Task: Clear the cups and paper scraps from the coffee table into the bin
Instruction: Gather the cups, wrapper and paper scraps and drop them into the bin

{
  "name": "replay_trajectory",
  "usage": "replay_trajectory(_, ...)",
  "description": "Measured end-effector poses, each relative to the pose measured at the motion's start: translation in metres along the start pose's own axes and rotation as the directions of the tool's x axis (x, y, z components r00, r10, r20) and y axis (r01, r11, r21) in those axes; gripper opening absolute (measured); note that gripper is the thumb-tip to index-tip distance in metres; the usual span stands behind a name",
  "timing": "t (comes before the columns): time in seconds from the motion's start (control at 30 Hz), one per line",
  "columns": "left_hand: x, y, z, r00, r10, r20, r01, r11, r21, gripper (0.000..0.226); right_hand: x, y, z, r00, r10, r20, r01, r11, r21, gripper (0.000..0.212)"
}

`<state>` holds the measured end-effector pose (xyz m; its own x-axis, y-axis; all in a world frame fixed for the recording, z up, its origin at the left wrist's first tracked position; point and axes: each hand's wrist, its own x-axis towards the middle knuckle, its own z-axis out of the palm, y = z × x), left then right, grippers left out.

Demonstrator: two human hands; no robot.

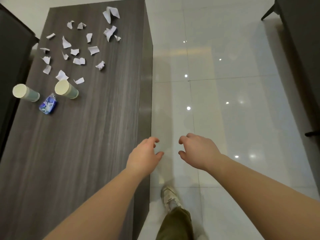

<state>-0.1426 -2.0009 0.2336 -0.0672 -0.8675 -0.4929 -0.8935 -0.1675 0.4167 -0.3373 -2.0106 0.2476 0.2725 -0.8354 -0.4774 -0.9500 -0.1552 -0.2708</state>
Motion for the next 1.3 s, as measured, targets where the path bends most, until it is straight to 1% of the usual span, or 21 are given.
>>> replay_trajectory(0.23,0.048,0.019,-0.008,0.998,-0.064,0.007,0.065,0.997,-0.047,0.049,0.059,0.033,-0.023,0.999,-0.044,0.020,0.044,0.999,0.013,0.033)
replay_trajectory(0.3,0.064,0.026,-0.012,0.996,-0.091,-0.002,0.091,0.994,-0.065,0.050,0.077,0.044,-0.031,0.997,-0.058,0.044,0.058,0.998,0.017,0.033)
replay_trajectory(0.4,0.090,0.036,-0.024,0.989,-0.142,-0.039,0.138,0.986,-0.089,0.048,0.106,0.057,-0.051,0.991,-0.102,0.081,0.103,0.995,0.000,0.032)
replay_trajectory(0.53,0.134,0.054,-0.048,0.974,-0.205,-0.094,0.191,0.972,-0.138,0.043,0.141,0.076,-0.084,0.983,-0.158,0.095,0.164,0.985,-0.052,0.030)
replay_trajectory(0.6,0.151,0.062,-0.060,0.964,-0.233,-0.127,0.207,0.960,-0.191,0.042,0.159,0.083,-0.099,0.977,-0.182,0.109,0.191,0.978,-0.081,0.029)
replay_trajectory(0.7,0.166,0.064,-0.079,0.957,-0.250,-0.147,0.216,0.953,-0.213,0.042,0.186,0.082,-0.119,0.970,-0.211,0.120,0.224,0.968,-0.110,0.029)
replay_trajectory(0.83,0.180,0.042,-0.110,0.929,-0.296,-0.224,0.245,0.943,-0.226,0.037,0.232,0.056,-0.142,0.949,-0.292,0.122,0.308,0.939,-0.149,0.029)
replay_trajectory(0.93,0.189,0.013,-0.140,0.875,-0.365,-0.317,0.288,0.920,-0.264,0.035,0.271,0.022,-0.158,0.926,-0.357,0.125,0.375,0.912,-0.167,0.029)
replay_trajectory(1.03,0.196,-0.022,-0.173,0.829,-0.405,-0.385,0.329,0.911,-0.251,0.035,0.311,-0.018,-0.169,0.891,-0.427,0.152,0.450,0.875,-0.182,0.030)
replay_trajectory(1.1,0.199,-0.047,-0.194,0.799,-0.416,-0.434,0.352,0.909,-0.223,0.038,0.334,-0.047,-0.174,0.867,-0.466,0.173,0.494,0.851,-0.181,0.029)
replay_trajectory(1.2,0.196,-0.084,-0.222,0.771,-0.408,-0.488,0.413,0.905,-0.103,0.045,0.365,-0.092,-0.178,0.840,-0.509,0.190,0.539,0.824,-0.173,0.032)
replay_trajectory(1.23,0.196,-0.096,-0.231,0.762,-0.413,-0.498,0.440,0.895,-0.070,0.048,0.374,-0.105,-0.179,0.832,-0.521,0.192,0.551,0.816,-0.176,0.034)
replay_trajectory(1.3,0.197,-0.121,-0.246,0.727,-0.461,-0.509,0.504,0.862,-0.060,0.053,0.390,-0.128,-0.178,0.815,-0.542,0.205,0.575,0.798,-0.178,0.038)
